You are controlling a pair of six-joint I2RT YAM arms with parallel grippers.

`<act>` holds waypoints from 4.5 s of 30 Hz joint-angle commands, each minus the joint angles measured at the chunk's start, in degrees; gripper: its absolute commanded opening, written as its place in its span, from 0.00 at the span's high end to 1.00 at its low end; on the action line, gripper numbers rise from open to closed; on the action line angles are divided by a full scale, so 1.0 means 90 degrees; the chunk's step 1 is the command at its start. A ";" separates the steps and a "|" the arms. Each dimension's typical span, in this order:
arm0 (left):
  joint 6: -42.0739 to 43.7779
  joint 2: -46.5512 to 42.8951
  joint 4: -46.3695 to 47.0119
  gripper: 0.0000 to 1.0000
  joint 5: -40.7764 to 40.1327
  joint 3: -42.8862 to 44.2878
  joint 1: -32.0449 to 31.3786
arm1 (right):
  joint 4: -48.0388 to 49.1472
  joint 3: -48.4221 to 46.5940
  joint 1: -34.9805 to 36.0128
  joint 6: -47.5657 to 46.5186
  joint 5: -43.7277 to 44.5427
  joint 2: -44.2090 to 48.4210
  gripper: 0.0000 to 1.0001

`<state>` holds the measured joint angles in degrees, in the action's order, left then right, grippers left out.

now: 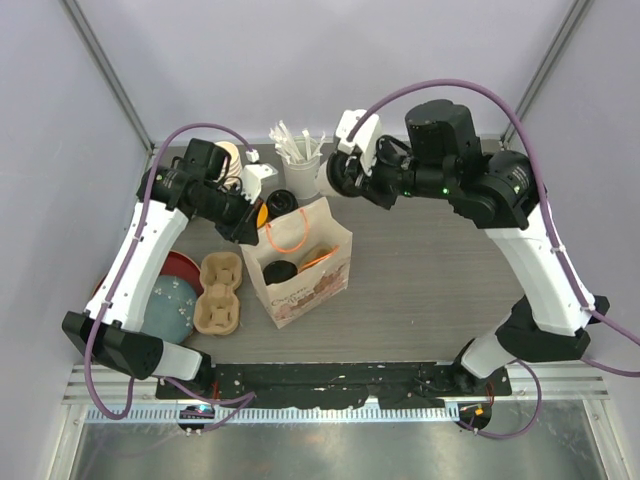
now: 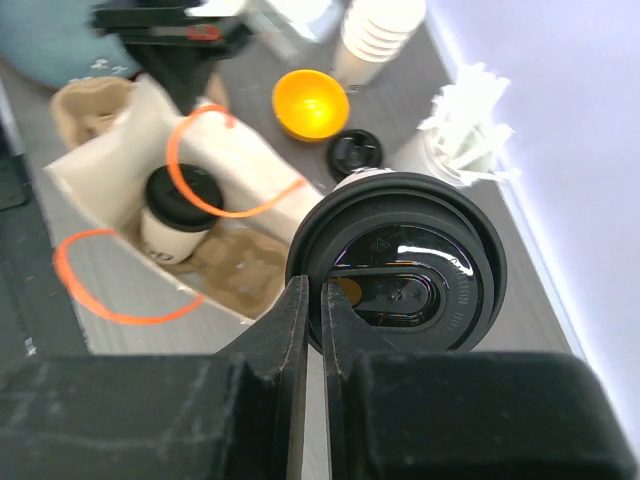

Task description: Pack the takeout coffee

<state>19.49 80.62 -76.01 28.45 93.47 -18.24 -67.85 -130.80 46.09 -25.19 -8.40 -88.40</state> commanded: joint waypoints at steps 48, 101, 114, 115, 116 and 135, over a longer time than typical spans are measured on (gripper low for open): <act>0.0169 0.0056 0.0418 1.00 0.0267 0.0024 -0.0034 | -0.1572 0.1194 0.0338 -0.1469 -0.1459 -0.2668 0.99; 0.0140 0.0192 0.0467 1.00 0.0160 0.0005 -0.0034 | 0.1336 0.1555 0.0299 -0.1157 -0.1869 -0.0325 0.40; 0.0042 0.0193 0.0418 0.87 0.0160 0.0190 -0.0024 | 0.3535 0.2092 -0.0071 0.0864 -0.0074 0.0350 0.38; 0.0032 0.0193 0.0399 0.85 0.0150 0.0219 -0.0034 | 0.3632 0.2112 -0.0207 0.1010 0.0034 0.0340 0.38; 0.0023 0.0183 0.0350 0.82 0.0121 0.0258 -0.0034 | 0.3827 0.2141 -0.0460 0.1302 0.0045 0.0292 0.38; 0.0120 0.0124 -0.0870 0.16 -0.0387 0.2053 -0.0024 | 0.5508 0.1090 -0.1917 0.1852 -0.0754 -0.2382 0.43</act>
<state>18.98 82.61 -76.75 26.22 106.06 -18.37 -24.80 -112.95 29.47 -8.23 -10.57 -104.27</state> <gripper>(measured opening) 0.791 0.554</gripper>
